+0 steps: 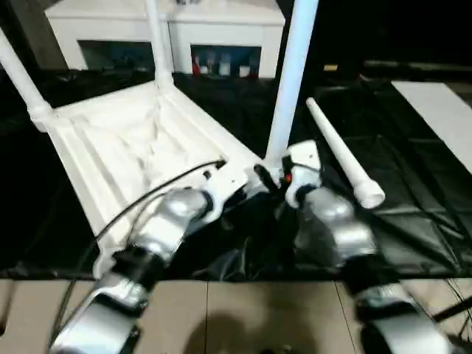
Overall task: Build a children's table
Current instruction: Rotate leg to tighten
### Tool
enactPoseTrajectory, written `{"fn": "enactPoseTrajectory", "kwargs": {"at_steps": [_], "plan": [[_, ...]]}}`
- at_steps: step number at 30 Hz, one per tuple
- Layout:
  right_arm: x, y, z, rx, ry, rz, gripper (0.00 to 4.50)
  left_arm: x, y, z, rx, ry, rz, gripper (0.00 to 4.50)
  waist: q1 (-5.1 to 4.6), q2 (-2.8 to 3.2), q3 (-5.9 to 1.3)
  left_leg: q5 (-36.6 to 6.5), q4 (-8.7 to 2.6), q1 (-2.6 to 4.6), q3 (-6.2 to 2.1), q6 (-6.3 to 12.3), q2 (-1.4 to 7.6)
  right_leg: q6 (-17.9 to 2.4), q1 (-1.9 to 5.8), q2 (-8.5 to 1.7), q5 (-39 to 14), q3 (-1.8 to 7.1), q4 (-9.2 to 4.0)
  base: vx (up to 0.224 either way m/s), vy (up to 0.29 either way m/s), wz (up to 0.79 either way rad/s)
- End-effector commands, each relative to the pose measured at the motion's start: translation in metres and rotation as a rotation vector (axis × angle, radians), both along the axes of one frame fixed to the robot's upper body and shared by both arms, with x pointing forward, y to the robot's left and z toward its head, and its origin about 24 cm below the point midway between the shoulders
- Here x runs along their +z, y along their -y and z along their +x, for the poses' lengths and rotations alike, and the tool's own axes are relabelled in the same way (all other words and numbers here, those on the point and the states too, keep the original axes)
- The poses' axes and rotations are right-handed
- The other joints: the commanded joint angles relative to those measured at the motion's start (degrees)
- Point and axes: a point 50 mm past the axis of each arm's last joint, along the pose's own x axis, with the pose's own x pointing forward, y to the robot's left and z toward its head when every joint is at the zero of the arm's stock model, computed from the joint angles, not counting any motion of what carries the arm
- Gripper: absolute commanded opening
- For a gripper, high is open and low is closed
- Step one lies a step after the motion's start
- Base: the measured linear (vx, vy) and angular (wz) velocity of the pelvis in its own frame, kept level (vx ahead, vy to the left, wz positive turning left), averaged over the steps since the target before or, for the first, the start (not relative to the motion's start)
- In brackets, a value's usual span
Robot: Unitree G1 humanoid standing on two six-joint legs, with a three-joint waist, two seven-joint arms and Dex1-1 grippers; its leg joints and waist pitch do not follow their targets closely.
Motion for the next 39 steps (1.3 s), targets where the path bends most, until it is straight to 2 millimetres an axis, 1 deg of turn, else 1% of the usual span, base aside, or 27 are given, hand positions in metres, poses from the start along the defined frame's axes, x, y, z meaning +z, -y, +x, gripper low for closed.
{"fn": "enactPoseTrajectory", "kwargs": {"at_steps": [1, 2, 3, 4, 5, 6, 7, 9, 11, 12, 13, 14, 18, 19, 21, 22, 23, 24, 25, 26, 28, 30, 31, 34, 35, 37, 39], "plan": [[-0.001, 0.007, -0.008, 0.119, -0.036, -0.007, 4.04, -0.009, -0.013, -0.009, -0.067, -0.066, 0.072, 0.0, 0.44, 0.87, -3.76, -8.85, -4.1, -0.54, 0.2, 4.56, 0.79, -12.76, 4.0, -2.42, -10.67, 2.57, -3.35, 0.0, 0.0, 0.0], [-0.001, 0.007, -0.008, 0.119, -0.036, -0.007, 4.04, -0.009, -0.013, -0.009, -0.067, -0.066, 0.072, 0.0, 0.44, 0.87, -3.76, -8.85, -4.1, -0.54, 0.2, 4.56, 0.79, -12.76, 4.0, -2.42, -10.67, 2.57, -3.35, 0.0, 0.0, 0.0], [-0.003, 0.013, -0.018, 0.269, -0.044, -0.067, 4.04, -0.007, -0.017, -0.018, -0.195, -0.099, 0.074, 0.0, 0.39, 0.79, -3.71, -9.16, -4.07, -0.58, 0.25, 4.77, 0.75, -13.19, 3.99, -2.41, -10.17, 2.59, -3.37, 0.0, 0.0, 0.0], [-0.006, 0.017, -0.023, 0.344, -0.053, -0.115, 4.04, -0.007, -0.018, -0.026, -0.306, -0.119, 0.075, 0.0, 0.68, 0.82, -3.75, -9.33, -4.06, -0.54, 0.14, 5.04, 0.92, -13.43, 4.07, -2.56, -9.69, 2.59, -3.3, 0.0, 0.0, 0.0], [-0.007, 0.017, -0.024, 0.355, -0.055, -0.123, 4.04, -0.006, -0.018, -0.028, -0.325, -0.123, 0.075, 0.0, 0.51, 0.87, -3.66, -9.22, -4.1, -0.61, 0.24, 5.05, 1.03, -14.09, 3.97, -2.6, -8.79, 2.75, -3.12, 0.0, 0.0, 0.0], [-0.009, 0.02, -0.029, 0.413, -0.072, -0.149, 4.04, -0.007, -0.02, -0.035, -0.407, -0.149, 0.084, 0.0, 0.57, 0.77, -3.61, -9.5, -4.09, -0.4, 0.32, 4.97, 0.98, -14.41, 3.8, -2.51, -8.89, 2.74, -3.24, 0.0, 0.0, 0.0], [-0.01, 0.021, -0.031, 0.437, -0.081, -0.15, 4.04, -0.007, -0.021, -0.037, -0.432, -0.163, 0.09, 0.0, 0.65, 0.8, -3.69, -10.01, -4.05, -0.35, 0.38, 5.03, 0.99, -14.75, 3.88, -2.53, -8.8, 2.77, -3.05, 0.0, 0.0, 0.0], [-0.01, 0.023, -0.036, 0.496, -0.113, -0.14, 4.04, -0.007, -0.023, -0.04, -0.45, -0.2, 0.087, 0.0, 0.84, 0.82, -3.5, -10.63, -4.19, -0.17, 0.42, 4.63, 1.09, -14.74, 3.78, -2.52, -10.05, 2.81, -3.13, 0.0, 0.0, 0.0], [-0.011, 0.024, -0.04, 0.554, -0.143, -0.148, 4.04, -0.004, -0.024, -0.042, -0.467, -0.226, 0.071, 0.0, 1.6, 0.84, -3.4, -11.46, -4.22, 0.51, 0.68, 4.02, 1.24, -14.68, 3.36, -2.52, -11.53, 3.0, -3.31, 0.0, 0.0, 0.0], [-0.011, 0.024, -0.04, 0.556, -0.143, -0.15, 4.04, -0.004, -0.024, -0.042, -0.468, -0.226, 0.071, 0.0, 1.8, 0.89, -3.46, -11.3, -4.21, 0.67, 0.73, 3.91, 1.25, -14.85, 3.27, -2.55, -11.21, 3.06, -3.3, 0.0, 0.0, 0.0], [-0.011, 0.024, -0.039, 0.562, -0.144, -0.158, 4.04, -0.003, -0.024, -0.042, -0.474, -0.225, 0.075, 0.0, 1.99, 0.94, -3.51, -10.58, -4.18, 0.85, 0.83, 3.7, 1.3, -15.44, 3.09, -2.43, -9.49, 3.15, -3.1, 0.0, 0.0, 0.0], [-0.011, 0.024, -0.039, 0.564, -0.144, -0.155, 4.04, -0.002, -0.024, -0.042, -0.478, -0.224, 0.073, 0.0, 2.02, 0.71, -3.42, -10.51, -4.24, 0.54, 0.84, 3.58, 1.21, -15.5, 3.27, -2.33, -9.13, 3.16, -3.0, 0.0, 0.0, 0.0], [-0.01, 0.022, -0.039, 0.577, -0.144, -0.128, 4.04, -0.001, -0.025, -0.042, -0.489, -0.224, 0.067, 0.0, 2.33, 0.59, -3.46, -10.15, -4.29, 0.1, 0.66, 3.17, 1.04, -13.96, 3.71, -2.55, -11.16, 3.22, -3.06, 0.0, 0.0, 0.0], [-0.011, 0.022, -0.039, 0.585, -0.148, -0.132, 3.79, 0.0, -0.025, -0.042, -0.489, -0.225, 0.07, 0.0, 2.36, 0.5, -3.45, -10.19, -4.32, 0.03, 0.62, 3.04, 1.04, -13.36, 3.73, -2.57, -12.17, 3.2, -3.16, 0.0, 0.0, 0.0], [-0.013, 0.022, -0.04, 0.599, -0.156, -0.146, 3.79, -0.001, -0.026, -0.042, -0.484, -0.225, 0.078, 0.0, 2.44, 0.54, -3.53, -9.51, -4.3, 0.0, 0.55, 2.91, 1.04, -12.9, 3.76, -2.58, -12.35, 3.19, -3.12, 0.0, 0.0, 0.0], [-0.013, 0.022, -0.041, 0.597, -0.157, -0.145, 3.67, -0.001, -0.027, -0.042, -0.481, -0.227, 0.08, 0.0, 2.48, 0.4, -3.58, -8.7, -4.27, -0.13, 0.53, 3.02, 1.02, -12.82, 3.83, -2.58, -11.74, 3.18, -3.01, 0.0, 0.0, 0.0], [-0.014, 0.022, -0.041, 0.597, -0.16, -0.136, 3.67, -0.002, -0.028, -0.042, -0.479, -0.228, 0.08, 0.0, 2.49, 0.43, -3.58, -8.5, -4.26, -0.13, 0.52, 3.05, 1.03, -12.85, 3.8, -2.57, -11.58, 3.17, -2.99, 0.0, 0.0, 0.0], [-0.014, 0.022, -0.041, 0.596, -0.16, -0.133, 3.58, -0.002, -0.028, -0.043, -0.477, -0.229, 0.08, 0.0, 2.49, 0.41, -3.58, -8.36, -4.24, -0.15, 0.53, 3.09, 1.01, -12.84, 3.81, -2.55, -11.45, 3.17, -2.99, 0.0, 0.0, 0.0], [-0.014, 0.022, -0.041, 0.593, -0.16, -0.132, 3.33, -0.002, -0.028, -0.043, -0.477, -0.23, 0.081, 0.0, 2.51, 0.43, -3.59, -8.16, -4.22, -0.13, 0.55, 3.15, 1.01, -12.91, 3.79, -2.55, -11.22, 3.17, -2.97, 0.0, 0.0, 0.0], [-0.014, 0.022, -0.04, 0.591, -0.16, -0.131, 3.29, -0.002, -0.029, -0.043, -0.477, -0.231, 0.081, 0.0, 2.5, 0.34, -3.59, -8.09, -4.22, -0.13, 0.56, 3.19, 1.02, -12.94, 3.78, -2.55, -11.17, 3.18, -2.97, 0.0, 0.0, 0.0], [-0.014, 0.022, -0.04, 0.593, -0.163, -0.126, 3.24, -0.002, -0.029, -0.043, -0.476, -0.233, 0.081, 0.0, 2.49, 0.39, -3.6, -8.02, -4.2, -0.16, 0.57, 3.31, 1.0, -13.01, 3.79, -2.56, -11.11, 3.16, -2.95, 0.0, 0.0, 0.0], [-0.015, 0.021, -0.04, 0.596, -0.165, -0.126, 3.14, -0.003, -0.029, -0.043, -0.474, -0.234, 0.082, 0.0, 2.48, 0.37, -3.54, -8.66, -4.23, -0.11, 0.59, 3.22, 0.99, -12.75, 3.75, -2.56, -12.27, 3.15, -3.11, 0.0, 0.0, 0.0], [-0.016, 0.021, -0.04, 0.596, -0.167, -0.127, 2.91, -0.003, -0.029, -0.043, -0.472, -0.233, 0.083, 0.0, 2.51, 0.36, -3.52, -8.86, -4.22, -0.14, 0.58, 3.13, 0.96, -12.51, 3.78, -2.62, -13.06, 3.16, -3.19, 0.0, 0.0, 0.0], [-0.017, 0.021, -0.04, 0.573, -0.172, -0.113, 2.8, -0.004, -0.03, -0.042, -0.468, -0.234, 0.088, 0.0, 2.46, 0.32, -3.52, -9.02, -4.27, -0.2, 0.52, 2.93, 0.97, -11.98, 3.76, -2.62, -14.12, 3.14, -3.27, 0.0, 0.0, 0.0], [-0.018, 0.02, -0.039, 0.562, -0.173, -0.105, 2.8, -0.004, -0.03, -0.042, -0.466, -0.234, 0.09, 0.0, 2.44, 0.34, -3.51, -8.96, -4.29, -0.16, 0.5, 2.82, 1.0, -11.87, 3.72, -2.58, -14.16, 3.14, -3.28, 0.0, 0.0, 0.0], [-0.021, 0.019, -0.032, 0.427, -0.163, -0.064, 2.74, -0.006, -0.028, -0.038, -0.403, -0.221, 0.068, 0.0, 2.37, 0.39, -3.41, -9.43, -4.33, -0.17, 0.53, 2.63, 0.95, -11.76, 3.62, -2.6, -14.92, 3.14, -3.41, 0.0, 0.0, 0.0], [-0.023, 0.016, -0.026, 0.311, -0.164, -0.02, 2.73, -0.008, -0.023, -0.034, -0.34, -0.208, 0.034, 0.0, 2.04, 0.35, -3.19, -11.03, -4.49, -0.11, 0.53, 1.59, 0.84, -10.94, 3.47, -2.55, -18.07, 3.12, -3.77, 0.0, 0.0, 0.0]]}}
